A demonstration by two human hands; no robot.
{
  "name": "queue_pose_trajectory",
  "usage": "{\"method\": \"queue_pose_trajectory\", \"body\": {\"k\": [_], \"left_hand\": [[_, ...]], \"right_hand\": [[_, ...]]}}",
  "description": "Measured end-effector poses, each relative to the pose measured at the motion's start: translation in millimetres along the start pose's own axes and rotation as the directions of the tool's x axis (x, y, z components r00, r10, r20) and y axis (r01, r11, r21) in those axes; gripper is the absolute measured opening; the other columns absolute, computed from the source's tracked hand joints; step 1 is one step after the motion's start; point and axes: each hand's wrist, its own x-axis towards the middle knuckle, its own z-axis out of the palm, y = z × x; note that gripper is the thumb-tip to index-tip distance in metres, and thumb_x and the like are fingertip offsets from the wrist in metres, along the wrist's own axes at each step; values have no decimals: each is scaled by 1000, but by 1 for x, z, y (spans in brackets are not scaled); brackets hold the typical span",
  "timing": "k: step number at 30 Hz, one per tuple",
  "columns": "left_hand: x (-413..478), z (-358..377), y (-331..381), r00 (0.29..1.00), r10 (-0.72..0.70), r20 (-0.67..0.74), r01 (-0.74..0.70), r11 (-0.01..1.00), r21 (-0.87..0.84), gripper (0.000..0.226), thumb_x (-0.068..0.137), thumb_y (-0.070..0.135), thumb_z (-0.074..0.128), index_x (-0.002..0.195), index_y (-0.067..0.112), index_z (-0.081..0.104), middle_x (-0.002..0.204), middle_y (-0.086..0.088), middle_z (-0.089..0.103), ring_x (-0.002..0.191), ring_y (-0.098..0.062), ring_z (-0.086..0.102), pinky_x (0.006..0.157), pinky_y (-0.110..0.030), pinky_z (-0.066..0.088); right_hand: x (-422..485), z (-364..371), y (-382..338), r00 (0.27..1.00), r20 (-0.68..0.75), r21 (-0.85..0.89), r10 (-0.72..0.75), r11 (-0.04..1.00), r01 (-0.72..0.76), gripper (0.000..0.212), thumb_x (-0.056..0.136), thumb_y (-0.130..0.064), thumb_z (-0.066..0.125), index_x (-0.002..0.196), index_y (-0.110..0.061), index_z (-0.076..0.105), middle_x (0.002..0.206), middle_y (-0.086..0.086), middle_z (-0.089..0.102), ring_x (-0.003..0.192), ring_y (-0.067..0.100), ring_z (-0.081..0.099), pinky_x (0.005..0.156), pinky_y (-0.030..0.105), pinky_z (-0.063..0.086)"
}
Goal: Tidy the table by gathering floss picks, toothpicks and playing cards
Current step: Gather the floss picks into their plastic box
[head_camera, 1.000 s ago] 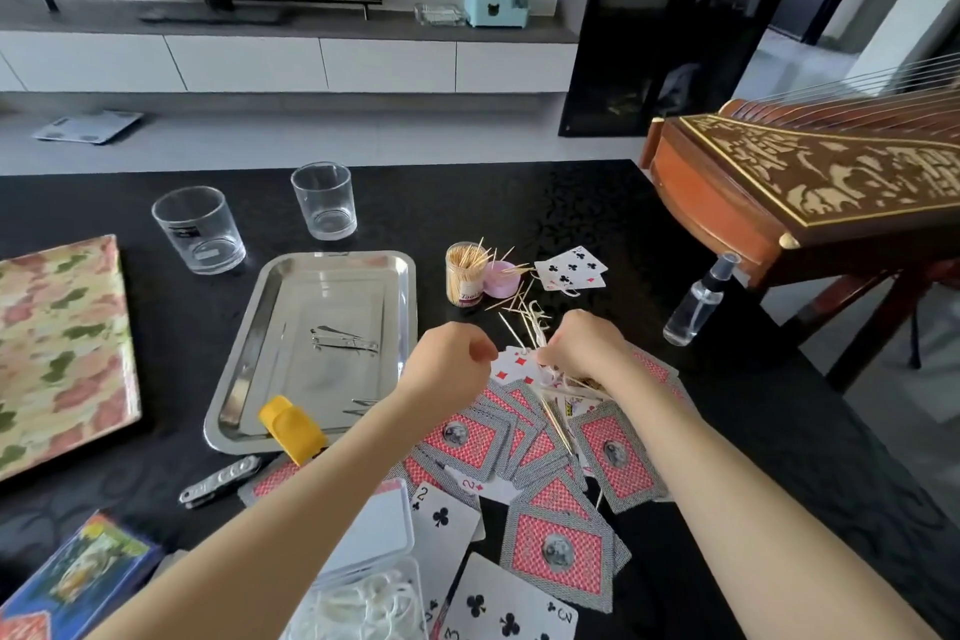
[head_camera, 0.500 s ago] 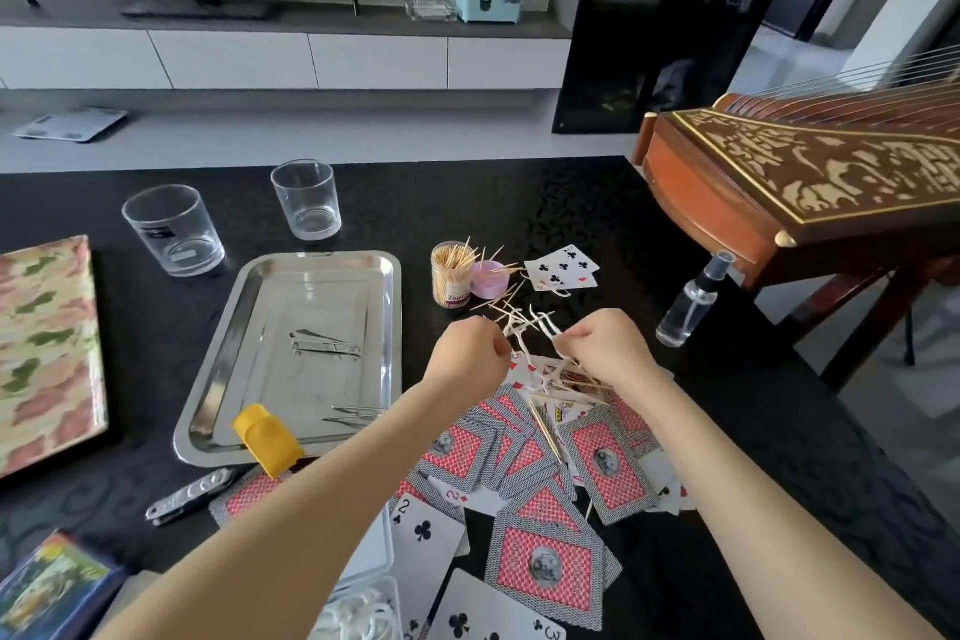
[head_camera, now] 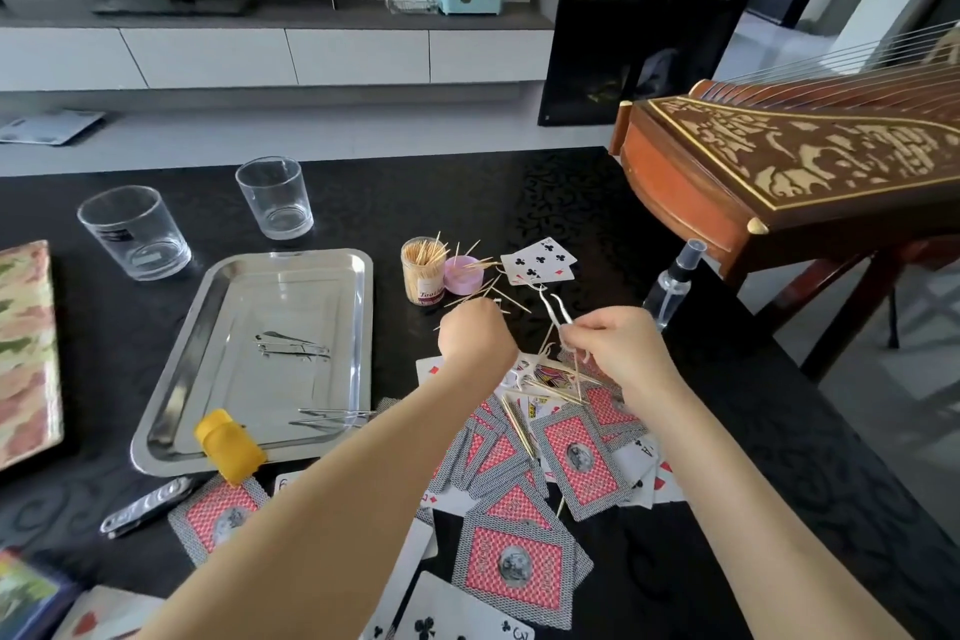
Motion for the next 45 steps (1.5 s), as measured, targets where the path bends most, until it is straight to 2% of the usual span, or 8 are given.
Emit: {"method": "queue_pose_trajectory", "body": {"k": [5,10,14,18,22,30,39,45], "left_hand": [[7,-5,13,995,-34,97,15,981,193,30,90,5,52,120,5,55,117,-10,60,109,-28,58,73,-28,43],[6,-7,10,993,-40,113,18,982,190,26,89,12,57,114,6,58,110,-8,63,102,-25,62,71,-27,47],[0,-23,1,991,13,131,-28,993,114,21,92,17,56,107,4,59,95,-9,63,91,-23,62,78,-29,52],[-19,-50,-18,982,-17,186,59,972,-226,16,86,16,63,94,2,61,75,-6,57,69,-16,54,59,-22,45],[-82,-90,-59,955,72,288,66,895,-442,5,82,8,66,86,10,67,80,-4,68,68,-10,60,64,-18,50],[-191,-95,-161,917,163,364,-71,965,-253,23,79,9,70,68,29,68,69,15,68,64,9,61,65,-7,45],[-224,-66,-169,966,180,184,-166,982,-88,15,87,22,64,99,21,73,99,9,69,84,-8,62,70,-11,41],[-224,-84,-187,995,82,62,-68,977,-201,11,85,11,63,87,16,73,76,10,62,63,-1,54,61,-12,42]], "right_hand": [[-9,-8,-3,986,30,-196,-165,966,167,12,84,-16,66,77,-9,75,72,10,71,70,27,66,69,37,53],[-11,-9,-1,991,-3,15,-131,991,131,14,84,-16,66,95,-9,73,79,2,71,75,15,67,72,32,56],[-13,-5,1,997,39,158,-62,986,55,17,86,-19,66,100,-10,71,83,2,71,79,13,67,74,28,57],[-30,-3,-10,1000,27,227,13,974,-18,19,85,-25,68,99,-12,71,82,1,70,76,13,64,70,25,54],[-73,5,-29,974,224,150,-12,988,-22,10,83,-27,69,88,-19,73,70,-9,68,63,6,60,53,12,46],[-142,54,-44,847,519,62,-115,993,96,6,82,-18,71,88,-17,72,77,-6,69,69,1,59,66,14,44],[-182,89,-38,813,536,-197,-227,903,382,25,91,-11,58,114,-13,67,116,-1,67,97,7,60,74,8,41],[-199,103,-43,767,577,-235,-281,842,486,22,89,-8,57,105,-13,71,107,-2,70,85,4,58,70,8,44]]}}
